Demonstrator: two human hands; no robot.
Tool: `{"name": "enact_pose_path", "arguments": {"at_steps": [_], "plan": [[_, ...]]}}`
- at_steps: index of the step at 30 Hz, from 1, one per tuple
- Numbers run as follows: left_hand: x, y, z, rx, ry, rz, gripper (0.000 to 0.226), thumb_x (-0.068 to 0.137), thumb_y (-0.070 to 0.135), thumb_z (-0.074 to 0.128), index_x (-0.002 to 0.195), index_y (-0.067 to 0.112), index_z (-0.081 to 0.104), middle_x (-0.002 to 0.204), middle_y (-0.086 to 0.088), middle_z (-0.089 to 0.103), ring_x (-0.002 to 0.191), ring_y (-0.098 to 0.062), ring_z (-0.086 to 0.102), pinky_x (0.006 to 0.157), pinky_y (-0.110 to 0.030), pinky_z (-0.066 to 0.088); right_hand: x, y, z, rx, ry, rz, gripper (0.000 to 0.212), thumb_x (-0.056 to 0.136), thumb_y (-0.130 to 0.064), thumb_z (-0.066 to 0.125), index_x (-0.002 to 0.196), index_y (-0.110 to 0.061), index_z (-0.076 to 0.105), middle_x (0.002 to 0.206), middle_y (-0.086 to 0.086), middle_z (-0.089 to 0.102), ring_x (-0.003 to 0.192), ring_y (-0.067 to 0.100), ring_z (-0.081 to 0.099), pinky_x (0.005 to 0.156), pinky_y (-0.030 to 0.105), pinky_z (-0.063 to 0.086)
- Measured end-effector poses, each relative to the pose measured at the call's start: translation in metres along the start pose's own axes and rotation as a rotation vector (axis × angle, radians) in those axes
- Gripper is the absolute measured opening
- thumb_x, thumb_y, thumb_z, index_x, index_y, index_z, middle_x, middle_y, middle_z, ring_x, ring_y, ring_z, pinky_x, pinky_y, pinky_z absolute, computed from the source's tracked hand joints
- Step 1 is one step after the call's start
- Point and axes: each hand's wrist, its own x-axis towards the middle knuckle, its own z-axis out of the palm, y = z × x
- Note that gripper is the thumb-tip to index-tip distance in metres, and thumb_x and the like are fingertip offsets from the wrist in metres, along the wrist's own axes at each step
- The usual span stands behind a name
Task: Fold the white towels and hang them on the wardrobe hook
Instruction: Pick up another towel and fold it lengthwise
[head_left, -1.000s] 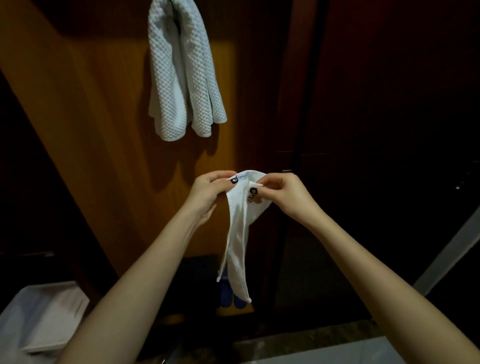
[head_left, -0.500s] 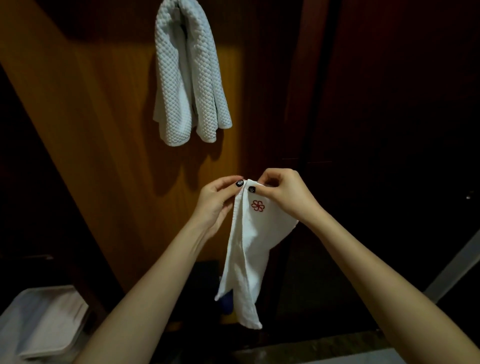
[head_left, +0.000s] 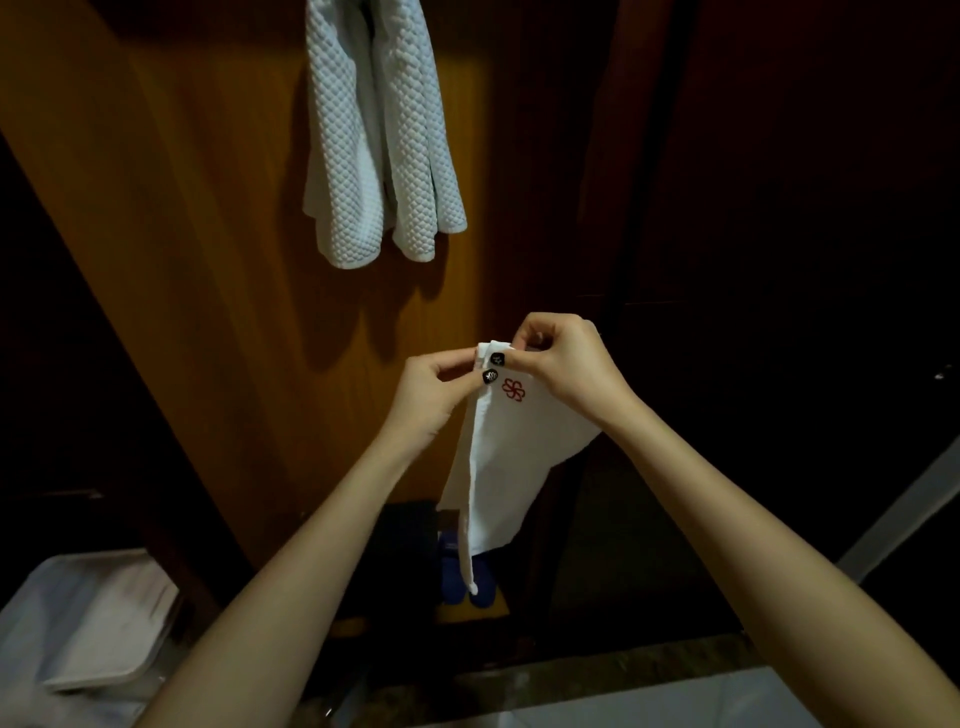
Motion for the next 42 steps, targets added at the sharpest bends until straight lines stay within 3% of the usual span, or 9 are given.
{"name": "enact_pose_path", "arguments": {"at_steps": [2,6,14,20,24,29,34,39,42], "plan": [[-0.001,0.0,0.003,0.052,0.004,0.029,0.028,0.086,0.007,0.067,0.112,0.017,0.067,0.1,0.01,0.07,0.097,0.003,0.064,0.079,-0.01,0.049,0.001,-0.003,0.0,0.014,-0.01,-0.004,0.018,0.085,-0.022,0.073,0.078,-0.007,0.065,0.073,0.0,0.065,0.067,0.004,0.06,0.06,0.014,0.047],[-0.003,-0.001,0.005,0.016,0.0,0.043,0.023,0.09,0.018,0.063,0.112,0.015,0.069,0.104,0.005,0.072,0.101,-0.005,0.066,0.081,-0.016,0.052,0.0,-0.004,-0.002,0.009,-0.069,-0.011,0.014,0.087,-0.024,0.071,0.083,-0.011,0.072,0.069,-0.009,0.062,0.065,-0.008,0.056,0.06,0.007,0.042],[0.0,0.005,0.005,-0.057,0.039,0.002,0.012,0.088,0.016,0.066,0.098,0.018,0.073,0.091,0.0,0.074,0.089,-0.013,0.07,0.074,-0.024,0.054,-0.002,-0.007,-0.008,0.0,-0.023,-0.029,0.011,0.088,-0.025,0.07,0.084,-0.015,0.072,0.074,-0.01,0.064,0.071,-0.009,0.058,0.063,0.006,0.042],[0.007,0.016,-0.007,-0.233,0.165,-0.046,0.01,0.088,0.011,0.065,0.091,0.016,0.073,0.088,-0.007,0.073,0.083,-0.02,0.069,0.073,-0.031,0.056,-0.024,0.025,-0.031,0.029,-0.08,0.05,0.02,0.093,-0.036,0.062,0.082,-0.021,0.068,0.072,-0.005,0.063,0.069,0.001,0.058,0.067,0.031,0.046],[0.011,0.02,-0.02,-0.246,0.178,-0.038,0.011,0.087,0.007,0.065,0.094,0.013,0.071,0.09,-0.009,0.071,0.082,-0.017,0.068,0.071,-0.027,0.056,-0.038,0.039,-0.032,0.038,-0.168,0.118,0.019,0.087,-0.033,0.07,0.089,-0.014,0.07,0.088,0.002,0.071,0.084,0.013,0.067,0.081,0.042,0.054],[0.011,0.014,-0.028,-0.053,0.183,0.005,0.015,0.086,0.002,0.065,0.088,0.017,0.068,0.084,0.0,0.067,0.076,-0.003,0.063,0.07,-0.021,0.051,-0.019,0.022,-0.032,0.01,-0.015,0.109,0.024,0.086,-0.025,0.072,0.077,-0.007,0.058,0.078,0.01,0.065,0.073,0.027,0.064,0.064,0.045,0.052],[0.016,0.02,-0.039,-0.051,0.226,0.109,0.024,0.083,-0.005,0.065,0.08,0.018,0.06,0.08,0.0,0.062,0.073,-0.009,0.058,0.067,-0.019,0.049,-0.001,-0.009,-0.031,0.296,0.216,-0.044,0.029,0.085,-0.001,0.064,0.067,-0.008,0.043,0.066,0.004,0.046,0.063,0.012,0.046,0.056,0.029,0.039],[0.021,0.003,-0.042,0.061,0.198,-0.029,0.024,0.085,-0.003,0.063,0.077,0.019,0.056,0.079,-0.002,0.06,0.075,-0.011,0.057,0.065,-0.015,0.046,0.009,0.014,-0.021,0.14,0.07,0.09,0.017,0.081,-0.009,0.068,0.088,-0.011,0.053,0.078,0.008,0.06,0.069,0.024,0.06,0.059,0.038,0.047],[0.019,0.002,-0.045,-0.031,0.159,-0.022,0.021,0.089,-0.002,0.059,0.082,0.017,0.055,0.078,-0.004,0.06,0.071,-0.009,0.057,0.065,-0.018,0.048,0.004,0.014,-0.024,0.215,0.002,0.109,0.029,0.088,-0.009,0.067,0.115,-0.014,0.059,0.094,0.001,0.066,0.084,0.014,0.067,0.069,0.027,0.056]]}}
